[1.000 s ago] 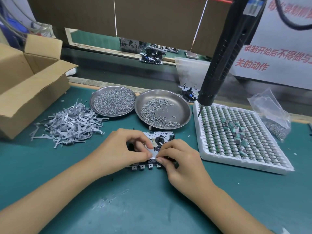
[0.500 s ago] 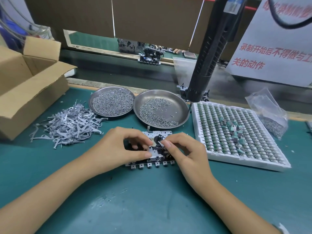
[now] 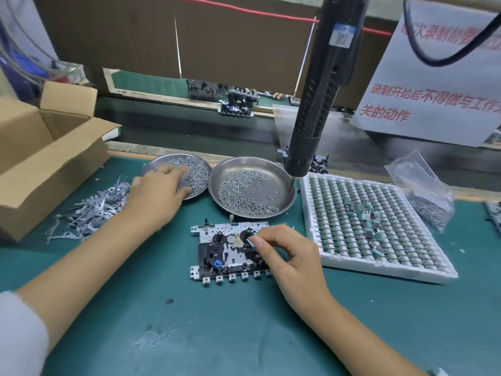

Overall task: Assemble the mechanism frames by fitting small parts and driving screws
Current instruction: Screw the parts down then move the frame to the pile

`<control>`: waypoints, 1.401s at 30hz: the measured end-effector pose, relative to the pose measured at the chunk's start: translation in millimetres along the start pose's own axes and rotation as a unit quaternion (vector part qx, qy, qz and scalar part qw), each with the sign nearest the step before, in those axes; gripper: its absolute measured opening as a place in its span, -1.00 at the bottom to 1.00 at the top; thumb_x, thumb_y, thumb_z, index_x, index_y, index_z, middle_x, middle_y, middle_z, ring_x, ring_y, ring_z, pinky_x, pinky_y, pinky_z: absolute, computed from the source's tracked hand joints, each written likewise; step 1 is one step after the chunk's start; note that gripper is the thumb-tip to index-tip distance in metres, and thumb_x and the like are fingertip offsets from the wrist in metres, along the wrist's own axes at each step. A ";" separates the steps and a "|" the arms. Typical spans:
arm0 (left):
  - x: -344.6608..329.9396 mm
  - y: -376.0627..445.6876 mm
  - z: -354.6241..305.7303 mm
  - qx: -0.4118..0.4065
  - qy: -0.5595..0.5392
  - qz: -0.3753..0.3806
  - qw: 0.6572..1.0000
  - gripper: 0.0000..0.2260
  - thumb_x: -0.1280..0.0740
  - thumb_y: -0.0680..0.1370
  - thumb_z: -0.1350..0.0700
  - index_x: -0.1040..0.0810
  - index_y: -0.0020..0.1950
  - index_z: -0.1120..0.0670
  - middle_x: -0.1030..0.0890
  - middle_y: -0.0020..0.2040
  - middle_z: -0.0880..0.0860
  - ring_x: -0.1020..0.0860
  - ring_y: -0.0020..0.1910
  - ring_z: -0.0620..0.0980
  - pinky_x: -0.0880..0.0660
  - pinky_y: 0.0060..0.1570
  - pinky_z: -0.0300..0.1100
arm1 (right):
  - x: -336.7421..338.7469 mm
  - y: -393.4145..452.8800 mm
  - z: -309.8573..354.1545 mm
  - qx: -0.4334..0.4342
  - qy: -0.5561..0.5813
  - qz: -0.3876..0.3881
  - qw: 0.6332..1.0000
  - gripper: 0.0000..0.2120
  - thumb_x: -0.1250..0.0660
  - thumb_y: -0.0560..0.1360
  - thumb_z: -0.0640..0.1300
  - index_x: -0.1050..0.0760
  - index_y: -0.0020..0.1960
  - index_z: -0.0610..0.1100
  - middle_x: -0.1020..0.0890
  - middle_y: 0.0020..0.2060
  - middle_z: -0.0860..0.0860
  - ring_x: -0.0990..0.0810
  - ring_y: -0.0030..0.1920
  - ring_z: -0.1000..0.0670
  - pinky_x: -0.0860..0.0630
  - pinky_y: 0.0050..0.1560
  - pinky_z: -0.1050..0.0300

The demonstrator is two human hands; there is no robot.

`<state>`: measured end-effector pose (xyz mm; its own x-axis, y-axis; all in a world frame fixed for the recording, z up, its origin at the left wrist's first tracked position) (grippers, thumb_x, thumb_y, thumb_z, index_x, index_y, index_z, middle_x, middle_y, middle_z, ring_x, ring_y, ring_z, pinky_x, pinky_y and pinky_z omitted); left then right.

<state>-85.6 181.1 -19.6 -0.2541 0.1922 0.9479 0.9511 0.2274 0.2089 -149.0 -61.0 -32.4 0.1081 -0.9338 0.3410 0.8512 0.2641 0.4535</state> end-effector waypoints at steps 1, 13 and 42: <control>-2.6 4.2 -2.5 0.005 -0.001 0.005 1.000 -0.65 -0.23 0.61 0.00 -0.43 0.40 -0.01 -0.45 0.37 0.10 -0.35 0.35 0.17 -0.30 0.23 0.03 | 1.0 0.8 0.4 0.004 -0.001 0.000 1.000 -0.91 -0.39 0.50 -0.24 -0.62 -0.18 -0.20 -0.62 -0.25 0.01 -0.57 -0.19 0.05 -0.49 -0.12 0.17; 7.6 -3.8 -4.6 -0.041 -0.016 -0.149 0.988 -0.87 -0.34 0.56 0.11 -0.67 -0.03 0.10 -0.64 0.02 0.08 -0.53 0.05 0.18 -0.20 0.04 -0.05 | -3.5 0.7 1.1 0.018 -0.020 0.022 0.999 -0.89 -0.36 0.49 -0.20 -0.64 -0.18 -0.16 -0.63 -0.24 0.03 -0.58 -0.17 0.06 -0.50 -0.11 0.13; 28.0 -111.4 -90.5 -0.372 -0.306 -0.277 0.831 -0.91 -0.36 0.53 0.18 -0.63 -0.03 0.16 -0.63 -0.16 -0.08 -0.52 -0.23 -0.06 -0.41 -0.05 -0.07 | 1.8 8.3 5.2 -0.128 0.237 0.023 0.963 -0.92 -0.40 0.35 -0.09 -0.66 -0.23 -0.07 -0.67 -0.33 0.01 -0.62 -0.28 0.11 -0.51 -0.17 0.33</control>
<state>-182.7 74.7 5.4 -0.5141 0.7569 0.4035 0.4450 -0.1667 0.8798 -144.4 -59.2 -23.7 0.3193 -0.9437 -0.0865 0.9319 0.2962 0.2093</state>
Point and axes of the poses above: each hand's wrist, its own y-axis towards the middle knuckle, its own x-axis out of the back of the hand, z = x × y, the point moved 6 cm from there along y, towards the middle knuckle
